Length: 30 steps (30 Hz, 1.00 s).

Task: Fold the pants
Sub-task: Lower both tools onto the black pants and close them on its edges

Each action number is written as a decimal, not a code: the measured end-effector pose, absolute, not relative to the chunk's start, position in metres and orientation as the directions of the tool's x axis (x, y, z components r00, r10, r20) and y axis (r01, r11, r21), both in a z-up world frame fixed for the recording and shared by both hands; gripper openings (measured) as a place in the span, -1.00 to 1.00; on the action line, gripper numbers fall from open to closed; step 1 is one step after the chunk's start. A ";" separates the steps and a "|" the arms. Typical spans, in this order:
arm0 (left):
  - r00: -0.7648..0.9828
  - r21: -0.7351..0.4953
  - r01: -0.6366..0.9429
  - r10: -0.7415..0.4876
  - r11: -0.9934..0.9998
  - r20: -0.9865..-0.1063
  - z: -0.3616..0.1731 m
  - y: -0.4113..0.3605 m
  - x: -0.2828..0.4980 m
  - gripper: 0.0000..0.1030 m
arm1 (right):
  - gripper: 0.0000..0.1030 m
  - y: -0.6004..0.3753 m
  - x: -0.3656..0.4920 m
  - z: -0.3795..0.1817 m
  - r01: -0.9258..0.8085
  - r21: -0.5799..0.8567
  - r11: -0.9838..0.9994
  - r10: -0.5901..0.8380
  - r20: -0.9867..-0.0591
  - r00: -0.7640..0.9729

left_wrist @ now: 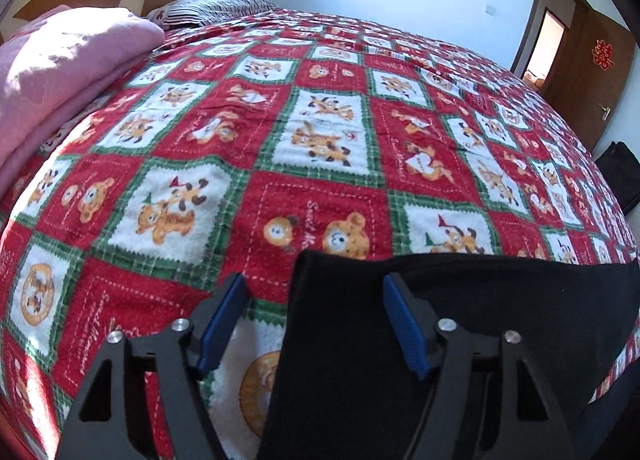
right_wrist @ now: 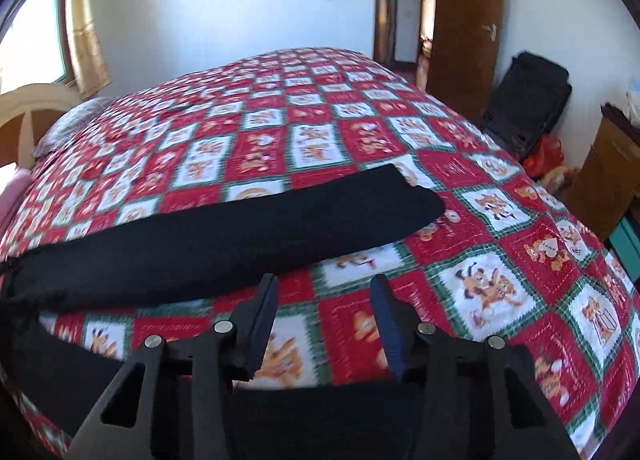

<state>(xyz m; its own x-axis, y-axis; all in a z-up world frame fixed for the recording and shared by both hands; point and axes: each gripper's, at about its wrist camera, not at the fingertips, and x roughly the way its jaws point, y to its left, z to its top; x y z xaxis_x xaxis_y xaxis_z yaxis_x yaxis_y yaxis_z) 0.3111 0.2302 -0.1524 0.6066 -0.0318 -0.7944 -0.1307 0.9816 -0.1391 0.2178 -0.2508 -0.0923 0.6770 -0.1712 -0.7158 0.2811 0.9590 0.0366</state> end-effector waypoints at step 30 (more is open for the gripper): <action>0.601 -0.157 -0.017 -0.115 0.988 -0.791 -0.152 0.222 0.322 -0.26 | -0.04 -0.375 0.411 -0.151 0.314 0.080 0.946 -0.086 -0.873 0.480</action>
<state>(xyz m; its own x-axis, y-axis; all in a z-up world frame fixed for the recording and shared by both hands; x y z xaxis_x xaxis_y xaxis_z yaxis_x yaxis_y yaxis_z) 0.3225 0.2223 -0.1517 0.6011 -0.1152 -0.7909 -0.0167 0.9875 -0.1565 0.4113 -0.3750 -0.1511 0.4804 -0.0860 -0.8728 0.3144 0.9459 0.0799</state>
